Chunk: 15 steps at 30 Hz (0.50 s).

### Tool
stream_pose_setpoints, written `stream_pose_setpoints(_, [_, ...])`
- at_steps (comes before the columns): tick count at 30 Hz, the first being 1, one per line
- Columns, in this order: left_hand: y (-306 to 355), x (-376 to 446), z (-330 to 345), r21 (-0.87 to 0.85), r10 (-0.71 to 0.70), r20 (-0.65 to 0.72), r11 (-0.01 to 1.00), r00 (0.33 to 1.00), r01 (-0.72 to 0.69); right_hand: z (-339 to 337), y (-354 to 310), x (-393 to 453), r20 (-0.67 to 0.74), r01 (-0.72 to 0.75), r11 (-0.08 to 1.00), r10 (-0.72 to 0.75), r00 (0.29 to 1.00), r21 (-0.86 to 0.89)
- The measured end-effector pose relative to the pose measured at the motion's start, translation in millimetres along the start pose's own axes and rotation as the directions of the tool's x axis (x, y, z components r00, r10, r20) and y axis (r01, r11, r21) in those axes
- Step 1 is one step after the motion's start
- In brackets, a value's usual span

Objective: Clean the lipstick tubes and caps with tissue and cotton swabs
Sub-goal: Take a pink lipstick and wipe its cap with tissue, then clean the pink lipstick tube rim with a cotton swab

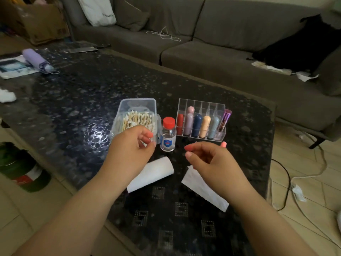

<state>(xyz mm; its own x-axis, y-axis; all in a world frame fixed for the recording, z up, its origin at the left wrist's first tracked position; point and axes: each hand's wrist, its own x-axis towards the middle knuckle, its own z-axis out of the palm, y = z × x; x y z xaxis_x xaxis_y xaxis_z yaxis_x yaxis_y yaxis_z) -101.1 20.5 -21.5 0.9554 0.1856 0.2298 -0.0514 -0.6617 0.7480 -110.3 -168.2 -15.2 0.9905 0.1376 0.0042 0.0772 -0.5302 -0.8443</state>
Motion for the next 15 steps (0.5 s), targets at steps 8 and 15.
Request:
stream_pose_setpoints(8, [-14.7,37.7,-42.4,0.069,-0.017,-0.111,0.997,0.994,0.025,13.1,-84.7,68.1,0.071,0.253,0.939,-0.243,0.967,-0.232])
stream_pose_setpoints(15, [-37.3,51.4,-39.7,0.135,-0.022,-0.141,0.99,0.99,0.041,70.8,-95.3,146.5,0.486,0.438,0.604,-0.095,0.869,-0.666])
